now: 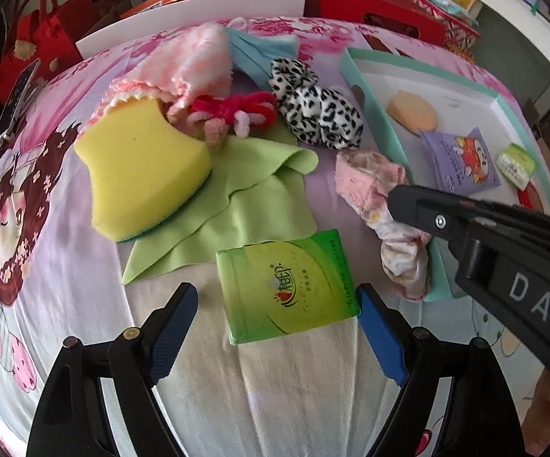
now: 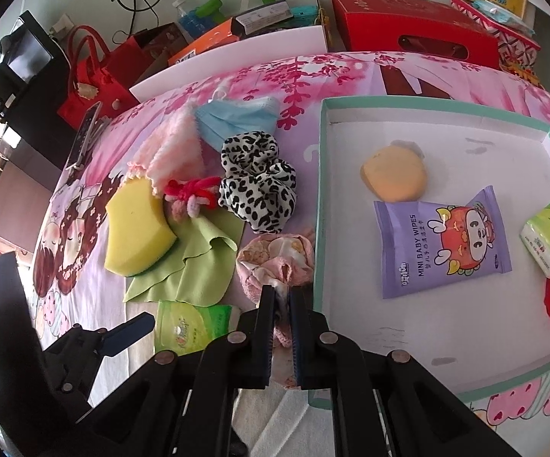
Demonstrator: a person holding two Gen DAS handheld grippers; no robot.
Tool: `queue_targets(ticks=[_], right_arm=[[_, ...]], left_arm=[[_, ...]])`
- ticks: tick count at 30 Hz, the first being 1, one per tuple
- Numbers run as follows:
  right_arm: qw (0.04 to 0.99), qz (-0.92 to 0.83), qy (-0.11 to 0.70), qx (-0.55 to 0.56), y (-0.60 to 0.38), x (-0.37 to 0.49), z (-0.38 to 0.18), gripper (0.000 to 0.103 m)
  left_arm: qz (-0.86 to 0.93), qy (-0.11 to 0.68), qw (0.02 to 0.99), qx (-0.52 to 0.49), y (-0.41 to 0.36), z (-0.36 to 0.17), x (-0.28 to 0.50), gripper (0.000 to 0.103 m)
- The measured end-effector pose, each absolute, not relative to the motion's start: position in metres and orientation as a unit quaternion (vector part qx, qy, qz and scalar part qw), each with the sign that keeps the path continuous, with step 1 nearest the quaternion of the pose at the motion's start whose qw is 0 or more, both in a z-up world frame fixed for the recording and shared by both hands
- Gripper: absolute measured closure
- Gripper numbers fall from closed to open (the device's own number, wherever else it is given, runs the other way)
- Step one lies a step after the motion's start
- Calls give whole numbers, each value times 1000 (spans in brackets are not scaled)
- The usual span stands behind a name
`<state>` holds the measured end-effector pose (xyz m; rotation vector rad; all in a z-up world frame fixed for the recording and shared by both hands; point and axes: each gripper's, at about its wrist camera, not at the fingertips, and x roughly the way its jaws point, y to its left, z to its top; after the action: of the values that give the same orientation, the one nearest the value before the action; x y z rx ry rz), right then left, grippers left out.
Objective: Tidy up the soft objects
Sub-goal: 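Close the left tool on the green tissue pack, then lift the cloth with the right tool while the left tool carries the tissue pack over the tray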
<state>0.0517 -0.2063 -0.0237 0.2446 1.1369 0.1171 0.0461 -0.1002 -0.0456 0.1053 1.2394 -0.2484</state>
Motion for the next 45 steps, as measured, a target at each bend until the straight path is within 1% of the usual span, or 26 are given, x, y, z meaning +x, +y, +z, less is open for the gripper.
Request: queue_targets(ticks=[2,3,4,13,20,23,27,32,35,40,41,43,44,45], right_arm=[[834,55,537,117,-207,52,-24,94],[834,55,537,116,-207,52,-24,94],[834,54,537,116,-207,52,-24,94],[834,56,537,112,-205,52,-23,94],[845,61,518,116,-208,48,-10,95],[853,59,505,117,-210,45,-2,98],[858,61,496,117,-211,43,5,98],[851,67,509,112,-206,45,-2,98],[846,73,517,107,-201,47,-6,94],[837,72,535,96,-195,50,-16,94],[835,71,537,92,-193,51,-18,92],[833,73,542,85,-189,52,-21,79],[832,74,544,82,-187,52,-22,66],[832,74,544,77,-185,52,-23,56]], left_arm=[[-114,576,808,40,-94,-44,47,25],[-114,577,808,33,-92,-44,48,30],[-114,578,808,28,-91,-45,49,31],[-119,573,811,15,-86,-40,48,32],[-130,553,823,-5,-69,-14,37,32],[-135,540,831,-15,-66,-3,35,32],[-136,525,840,-26,-62,7,33,32],[-122,524,842,-37,-52,8,37,32],[-103,526,843,-39,-42,7,38,32],[-77,524,847,-48,-26,7,43,32],[-75,524,847,-52,-24,7,43,32],[-70,527,845,-60,-19,6,44,32],[-68,529,844,-62,-17,5,44,32],[-67,530,843,-65,-16,5,45,32]])
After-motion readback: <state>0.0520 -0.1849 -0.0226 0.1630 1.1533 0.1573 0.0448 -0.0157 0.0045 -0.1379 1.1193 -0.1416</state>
